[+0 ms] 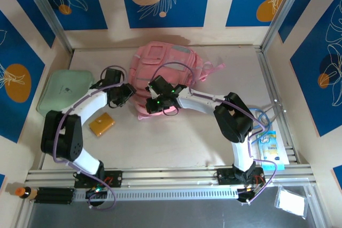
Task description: Pack the student bag
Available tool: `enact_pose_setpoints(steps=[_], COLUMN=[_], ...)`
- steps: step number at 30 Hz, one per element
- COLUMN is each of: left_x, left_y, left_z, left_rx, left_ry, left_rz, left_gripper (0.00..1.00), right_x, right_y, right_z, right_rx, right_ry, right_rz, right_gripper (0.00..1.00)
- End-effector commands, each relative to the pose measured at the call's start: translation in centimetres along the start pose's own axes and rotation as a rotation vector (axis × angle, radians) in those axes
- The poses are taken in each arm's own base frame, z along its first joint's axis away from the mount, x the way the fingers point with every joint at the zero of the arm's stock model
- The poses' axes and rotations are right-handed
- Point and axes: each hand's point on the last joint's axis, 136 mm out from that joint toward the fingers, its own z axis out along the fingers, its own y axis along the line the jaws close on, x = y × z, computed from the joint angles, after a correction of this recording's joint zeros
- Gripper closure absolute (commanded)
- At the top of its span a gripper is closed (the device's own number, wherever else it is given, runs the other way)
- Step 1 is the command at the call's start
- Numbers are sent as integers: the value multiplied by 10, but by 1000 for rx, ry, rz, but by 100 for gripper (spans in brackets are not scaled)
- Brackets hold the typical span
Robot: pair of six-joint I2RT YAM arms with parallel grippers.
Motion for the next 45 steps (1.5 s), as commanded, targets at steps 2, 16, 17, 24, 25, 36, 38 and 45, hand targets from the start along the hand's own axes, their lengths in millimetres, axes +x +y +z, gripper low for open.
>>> enact_pose_setpoints(steps=[2,16,17,24,25,36,38,45], left_x=[0,6,5,0,-1,-4,-5,-4], left_y=[-10,2,1,-10,-10,-16,-15,-13], left_z=[12,27,25,8,6,-4,-5,-6], left_rx=[-32,-109,-104,-58,-54,-31,-33,-37], left_ry=[20,34,30,-7,-11,-31,-35,-32], left_rz=[43,90,92,116,116,125,126,132], left_gripper=[45,84,86,100,100,100,100,100], right_x=[1,12,13,30,33,36,36,44], right_y=[19,16,12,-33,-38,-70,-77,-109], right_z=[-1,-4,-6,-34,-39,-85,-89,-96], right_rx=[-62,-6,15,252,274,471,495,538], right_ry=[13,21,24,11,4,-97,-123,-152], right_rz=[-9,-48,-40,52,61,136,149,192], right_gripper=[100,100,100,100,100,100,100,100])
